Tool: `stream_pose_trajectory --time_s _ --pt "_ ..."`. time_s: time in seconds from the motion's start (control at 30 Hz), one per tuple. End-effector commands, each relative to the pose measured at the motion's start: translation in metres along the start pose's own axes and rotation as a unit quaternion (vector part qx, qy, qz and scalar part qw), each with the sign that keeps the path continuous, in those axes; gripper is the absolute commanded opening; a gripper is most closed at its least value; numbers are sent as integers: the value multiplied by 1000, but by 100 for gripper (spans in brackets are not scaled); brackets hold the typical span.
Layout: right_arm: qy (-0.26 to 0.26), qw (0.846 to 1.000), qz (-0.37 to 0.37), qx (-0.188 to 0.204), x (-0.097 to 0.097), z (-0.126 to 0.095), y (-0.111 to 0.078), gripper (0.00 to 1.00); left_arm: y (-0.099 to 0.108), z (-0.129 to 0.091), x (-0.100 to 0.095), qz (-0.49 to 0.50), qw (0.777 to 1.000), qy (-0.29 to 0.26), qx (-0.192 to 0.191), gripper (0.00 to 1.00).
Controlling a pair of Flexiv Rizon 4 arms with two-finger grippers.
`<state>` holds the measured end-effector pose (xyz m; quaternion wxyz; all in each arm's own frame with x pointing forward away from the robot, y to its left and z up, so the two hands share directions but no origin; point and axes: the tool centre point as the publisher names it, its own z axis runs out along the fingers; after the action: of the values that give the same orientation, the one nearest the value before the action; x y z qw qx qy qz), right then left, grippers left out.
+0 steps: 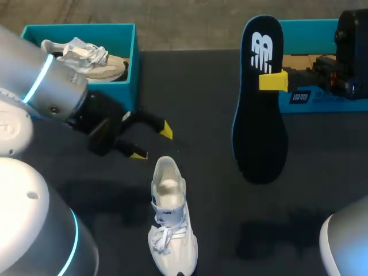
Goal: Take the shoe out of the shoebox, open the shoe tongue, remove and reinsert the insole, then place the shoe into the shoebox
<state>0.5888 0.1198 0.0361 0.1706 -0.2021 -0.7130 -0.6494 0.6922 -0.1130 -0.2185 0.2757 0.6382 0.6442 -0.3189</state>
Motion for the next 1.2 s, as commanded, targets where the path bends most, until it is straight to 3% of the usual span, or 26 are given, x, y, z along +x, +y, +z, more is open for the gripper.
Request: stream_pose_trajectory --time_s 0.03,0.17,0.27,0.47,0.73,1.2 --pt "1 1000 1 1 -2 2 1 0 -1 -5 6 -1 997 -71 -15 100" --pt "1 1000 1 1 -2 2 1 0 11 -19 1 43 981 -190 9 100" --pt "1 1000 1 1 -2 2 1 0 22 -25 -13 50 972 -230 10 100" --pt "1 1000 1 1 -2 2 1 0 21 -30 -37 90 961 -260 6 100" --pt "1 1000 1 1 -2 2 1 0 29 -29 -59 66 945 -320 -17 100" --pt "1 1000 1 1 -2 2 1 0 39 -36 -78 66 938 -337 -36 100"
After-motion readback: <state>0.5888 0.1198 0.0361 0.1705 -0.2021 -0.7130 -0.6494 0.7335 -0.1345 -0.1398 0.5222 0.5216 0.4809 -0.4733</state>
